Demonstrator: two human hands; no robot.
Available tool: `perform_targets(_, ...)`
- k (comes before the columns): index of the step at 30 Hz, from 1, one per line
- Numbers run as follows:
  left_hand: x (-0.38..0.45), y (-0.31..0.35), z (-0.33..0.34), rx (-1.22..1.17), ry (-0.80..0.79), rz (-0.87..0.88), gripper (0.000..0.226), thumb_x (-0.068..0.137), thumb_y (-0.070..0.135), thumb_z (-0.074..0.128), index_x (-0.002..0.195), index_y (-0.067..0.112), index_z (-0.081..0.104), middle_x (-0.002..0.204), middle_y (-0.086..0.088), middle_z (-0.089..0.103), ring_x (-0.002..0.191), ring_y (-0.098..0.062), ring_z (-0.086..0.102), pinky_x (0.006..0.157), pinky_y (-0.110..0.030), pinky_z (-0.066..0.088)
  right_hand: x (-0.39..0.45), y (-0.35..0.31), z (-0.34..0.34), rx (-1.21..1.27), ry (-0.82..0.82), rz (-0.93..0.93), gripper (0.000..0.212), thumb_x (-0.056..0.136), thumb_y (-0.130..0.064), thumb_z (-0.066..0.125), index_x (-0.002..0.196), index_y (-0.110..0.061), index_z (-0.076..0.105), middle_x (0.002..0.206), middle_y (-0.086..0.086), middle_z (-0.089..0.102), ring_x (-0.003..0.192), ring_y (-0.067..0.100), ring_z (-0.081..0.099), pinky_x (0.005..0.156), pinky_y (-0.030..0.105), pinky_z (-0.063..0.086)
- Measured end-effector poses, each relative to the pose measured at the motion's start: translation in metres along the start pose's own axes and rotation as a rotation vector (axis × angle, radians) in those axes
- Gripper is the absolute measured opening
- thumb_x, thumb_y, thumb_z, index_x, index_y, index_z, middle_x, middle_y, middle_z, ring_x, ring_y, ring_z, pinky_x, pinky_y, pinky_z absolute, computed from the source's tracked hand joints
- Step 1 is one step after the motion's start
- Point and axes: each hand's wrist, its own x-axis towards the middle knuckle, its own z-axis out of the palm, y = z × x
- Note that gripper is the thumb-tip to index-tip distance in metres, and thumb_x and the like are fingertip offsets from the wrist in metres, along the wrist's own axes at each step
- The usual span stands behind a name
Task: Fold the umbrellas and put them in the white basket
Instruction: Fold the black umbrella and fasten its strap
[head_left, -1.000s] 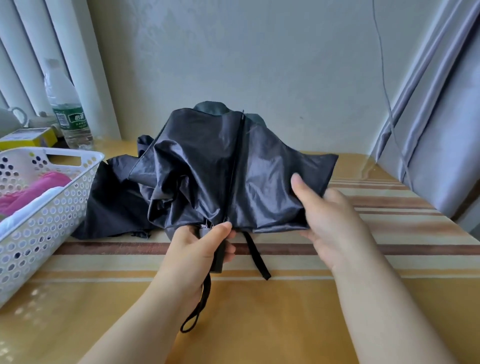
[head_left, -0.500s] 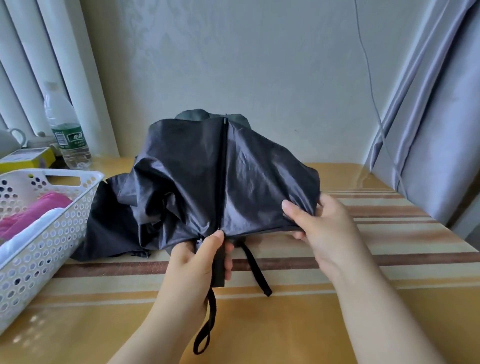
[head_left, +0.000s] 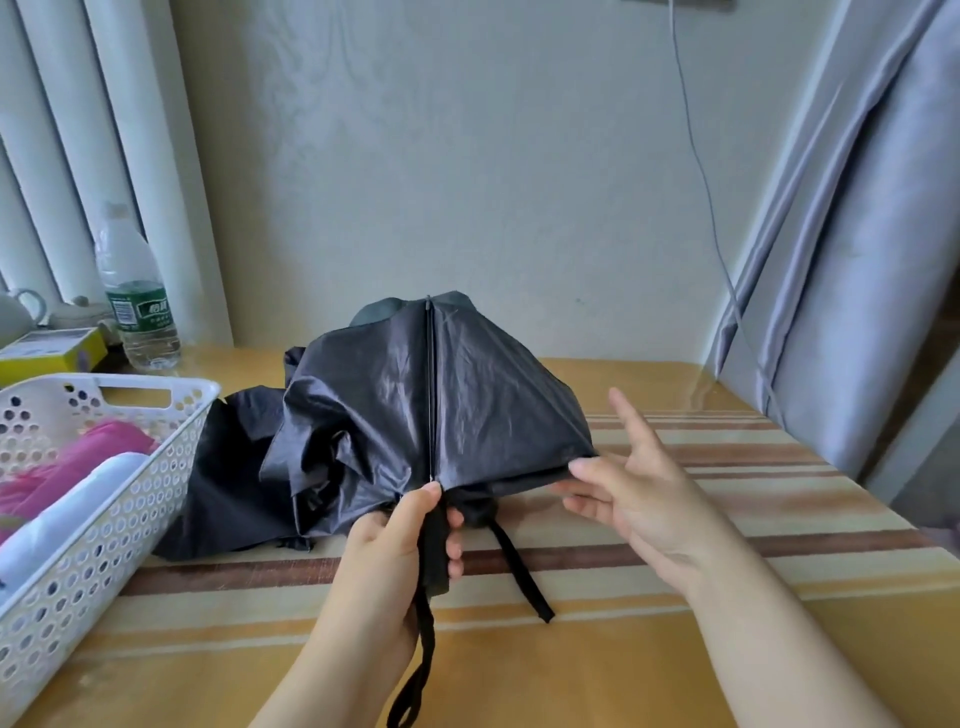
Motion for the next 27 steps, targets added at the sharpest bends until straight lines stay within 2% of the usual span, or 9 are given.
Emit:
perform_targets(4,-0.002,-0.002,-0.003,0.115,-0.016,0.024,0.037,0.088,0.033,0.063,0.064,0.005,0.058,0.057,-0.012,0.050,0.045,-0.019,0.045,0.043,-0.023,0.038,-0.003,-0.014,0.014,-0.033,-0.002,0.056,0.093,0.063,-0.050,0.074,0.145,-0.032,0.034,0.114,-0.002,0.069,0.091,0.021,0.072,0.068,0.031,0.057)
perform_targets(7,-0.003,-0.001,-0.002,0.103,-0.003,0.029,0.038,0.091,0.028,0.060,0.064,0.002,0.060,0.056,-0.014,0.052,0.045,-0.019,0.046,0.044,-0.024,0.038,0.001,-0.017,0.015,-0.140,0.114,-0.118,0.073,0.078,-0.023,0.078,0.137,-0.041,0.040,0.119,0.009,0.066,0.093,0.017,0.070,0.082,0.035,0.058)
perform_targets(9,-0.004,0.001,-0.002,0.025,0.000,0.004,0.037,0.091,0.028,0.059,0.065,0.002,0.062,0.059,-0.014,0.054,0.044,-0.018,0.046,0.041,-0.022,0.037,-0.003,-0.019,0.010,-0.239,0.160,-0.286,0.070,0.087,-0.009,0.069,0.134,-0.053,0.041,0.094,0.028,0.066,0.079,0.029,0.066,0.088,0.041,0.055)
perform_targets(11,-0.006,0.004,-0.001,-0.047,-0.025,-0.013,0.033,0.089,0.028,0.060,0.069,0.003,0.062,0.064,-0.014,0.056,0.044,-0.017,0.045,0.042,-0.023,0.037,-0.006,-0.010,0.005,-0.214,0.152,-0.257,0.073,0.091,-0.004,0.062,0.140,-0.051,0.036,0.067,0.015,0.065,0.071,0.016,0.065,0.075,0.027,0.054)
perform_targets(15,-0.009,0.005,0.001,0.001,-0.063,0.025,0.030,0.090,0.027,0.061,0.073,0.003,0.058,0.066,-0.013,0.056,0.047,-0.018,0.047,0.043,-0.026,0.038,-0.011,0.001,-0.003,-0.382,0.176,0.101,0.084,0.092,-0.006,0.062,0.152,-0.039,0.014,0.112,0.004,0.067,0.089,0.014,0.071,0.077,0.027,0.054)
perform_targets(18,-0.006,0.006,-0.001,0.080,-0.061,0.074,0.034,0.091,0.028,0.061,0.067,0.004,0.057,0.063,-0.015,0.055,0.047,-0.021,0.046,0.044,-0.028,0.038,-0.006,-0.037,-0.004,-0.834,0.494,-0.321,0.065,0.090,-0.027,0.065,0.146,-0.026,0.033,0.109,-0.007,0.057,0.090,0.005,0.057,0.068,0.009,0.041)
perform_targets(20,-0.006,0.005,-0.001,0.132,-0.086,0.090,0.040,0.090,0.032,0.060,0.062,0.004,0.057,0.060,-0.017,0.054,0.048,-0.022,0.046,0.048,-0.030,0.038,0.005,-0.075,0.012,-0.854,0.470,-0.635,0.041,0.090,-0.030,0.062,0.129,-0.022,0.050,0.101,-0.006,0.053,0.084,0.000,0.051,0.068,0.001,0.036)
perform_targets(24,-0.010,0.003,0.000,0.256,-0.147,0.128,0.043,0.090,0.032,0.060,0.061,0.001,0.058,0.052,-0.017,0.052,0.047,-0.023,0.047,0.049,-0.029,0.037,0.048,-0.105,0.043,-1.113,0.219,-0.688,0.026,0.093,-0.031,0.059,0.115,-0.018,0.063,0.097,-0.005,0.050,0.082,0.007,0.047,0.072,0.010,0.033)
perform_targets(27,-0.010,0.001,0.001,0.324,-0.190,0.155,0.044,0.088,0.033,0.061,0.062,-0.002,0.057,0.051,-0.019,0.053,0.047,-0.024,0.049,0.048,-0.026,0.038,0.064,-0.112,0.052,-1.147,0.225,-0.660,0.017,0.092,-0.029,0.061,0.103,-0.017,0.068,0.092,-0.003,0.052,0.089,0.014,0.049,0.079,0.023,0.037)
